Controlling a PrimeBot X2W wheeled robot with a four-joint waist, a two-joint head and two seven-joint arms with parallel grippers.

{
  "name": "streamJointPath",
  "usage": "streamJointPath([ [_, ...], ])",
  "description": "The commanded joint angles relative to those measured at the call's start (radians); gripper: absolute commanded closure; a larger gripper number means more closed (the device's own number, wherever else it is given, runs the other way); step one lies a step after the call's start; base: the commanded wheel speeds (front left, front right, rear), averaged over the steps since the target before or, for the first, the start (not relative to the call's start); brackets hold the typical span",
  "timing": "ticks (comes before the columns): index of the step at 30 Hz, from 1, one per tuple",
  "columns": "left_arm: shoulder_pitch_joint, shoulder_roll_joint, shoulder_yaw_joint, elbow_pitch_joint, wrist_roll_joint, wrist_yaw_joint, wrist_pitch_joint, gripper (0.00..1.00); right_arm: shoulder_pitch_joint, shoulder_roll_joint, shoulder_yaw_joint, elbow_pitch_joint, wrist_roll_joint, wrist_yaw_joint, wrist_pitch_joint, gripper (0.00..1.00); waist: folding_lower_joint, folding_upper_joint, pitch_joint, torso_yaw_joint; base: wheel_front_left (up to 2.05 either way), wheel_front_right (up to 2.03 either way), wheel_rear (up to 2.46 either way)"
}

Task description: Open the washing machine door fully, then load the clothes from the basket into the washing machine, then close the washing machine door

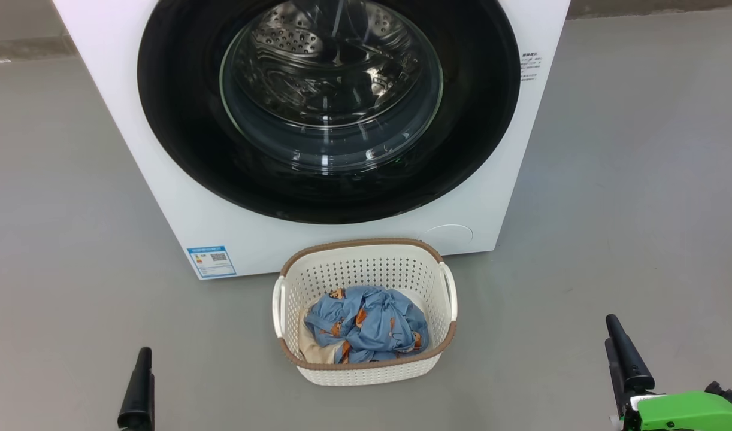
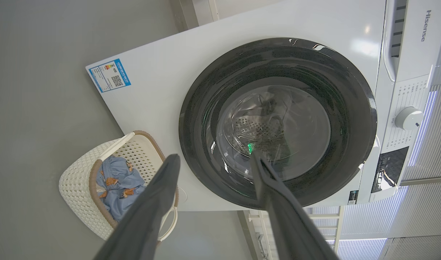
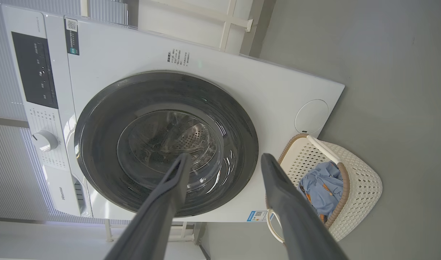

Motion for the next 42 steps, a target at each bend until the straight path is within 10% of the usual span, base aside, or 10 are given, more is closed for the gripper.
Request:
streamJointPath([
  [1, -0.039, 0.02, 0.007, -0.033, 0.02, -0.001, -0.008, 0.0, -0.043, -0.016, 0.011, -0.028, -0.014, 0.0, -0.007, 0.0, -0.0001, 0.0, 0.0, 0.0, 0.0, 0.0, 0.0],
  [42, -0.037, 0.043, -0.01, -0.065, 0.617, -0.002, -0.129, 0.0, -0.09, -0.07, 0.071, -0.058, -0.578, -0.001, -0.127, 0.0, -0.0001, 0.0, 0.017, 0.002, 0.0, 0.0, 0.0],
])
